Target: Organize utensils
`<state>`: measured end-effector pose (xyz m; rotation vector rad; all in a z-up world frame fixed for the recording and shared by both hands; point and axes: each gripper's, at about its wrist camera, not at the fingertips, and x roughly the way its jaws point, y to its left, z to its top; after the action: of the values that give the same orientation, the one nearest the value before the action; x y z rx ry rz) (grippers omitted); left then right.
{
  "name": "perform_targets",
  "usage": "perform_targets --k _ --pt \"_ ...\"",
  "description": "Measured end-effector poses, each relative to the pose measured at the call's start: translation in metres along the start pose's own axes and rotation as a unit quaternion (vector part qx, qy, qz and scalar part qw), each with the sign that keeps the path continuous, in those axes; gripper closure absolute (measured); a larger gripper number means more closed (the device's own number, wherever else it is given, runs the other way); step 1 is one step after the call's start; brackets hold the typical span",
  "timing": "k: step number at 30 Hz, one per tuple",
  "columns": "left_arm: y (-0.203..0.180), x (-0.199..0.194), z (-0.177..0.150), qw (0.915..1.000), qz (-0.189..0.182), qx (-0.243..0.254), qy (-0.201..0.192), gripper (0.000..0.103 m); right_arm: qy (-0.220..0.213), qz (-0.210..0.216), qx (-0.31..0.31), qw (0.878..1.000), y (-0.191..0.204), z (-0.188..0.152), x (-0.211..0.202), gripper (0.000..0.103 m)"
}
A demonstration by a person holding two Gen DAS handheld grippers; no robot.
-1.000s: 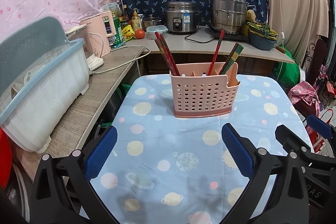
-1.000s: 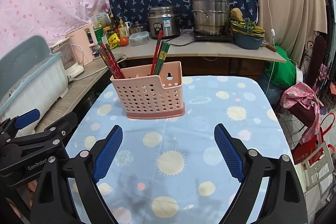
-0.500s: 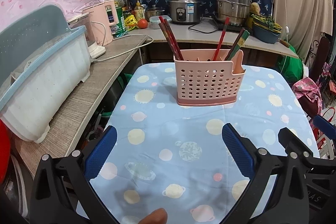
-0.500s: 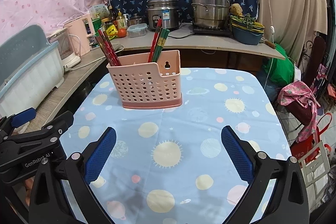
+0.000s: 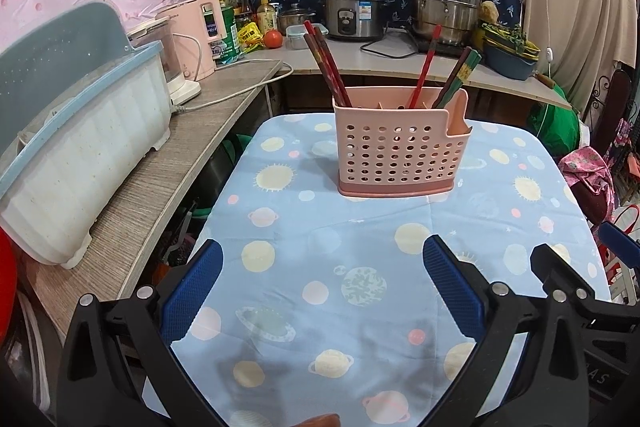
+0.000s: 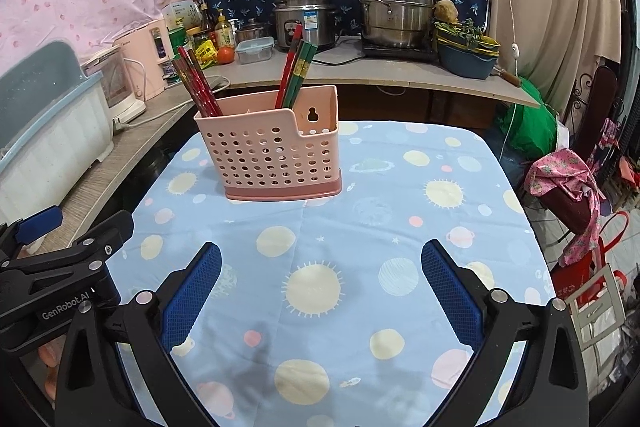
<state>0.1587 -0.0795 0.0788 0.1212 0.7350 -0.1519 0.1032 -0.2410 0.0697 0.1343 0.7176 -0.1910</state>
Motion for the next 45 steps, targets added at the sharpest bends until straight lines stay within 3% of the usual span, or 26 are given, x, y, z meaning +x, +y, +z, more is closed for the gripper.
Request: perform_targets --k 45 --pt "-0.005 0.027 0.003 0.9998 0.007 0.005 0.016 0.007 0.014 -0.012 0.006 1.000 -0.003 0.001 0.024 0.006"
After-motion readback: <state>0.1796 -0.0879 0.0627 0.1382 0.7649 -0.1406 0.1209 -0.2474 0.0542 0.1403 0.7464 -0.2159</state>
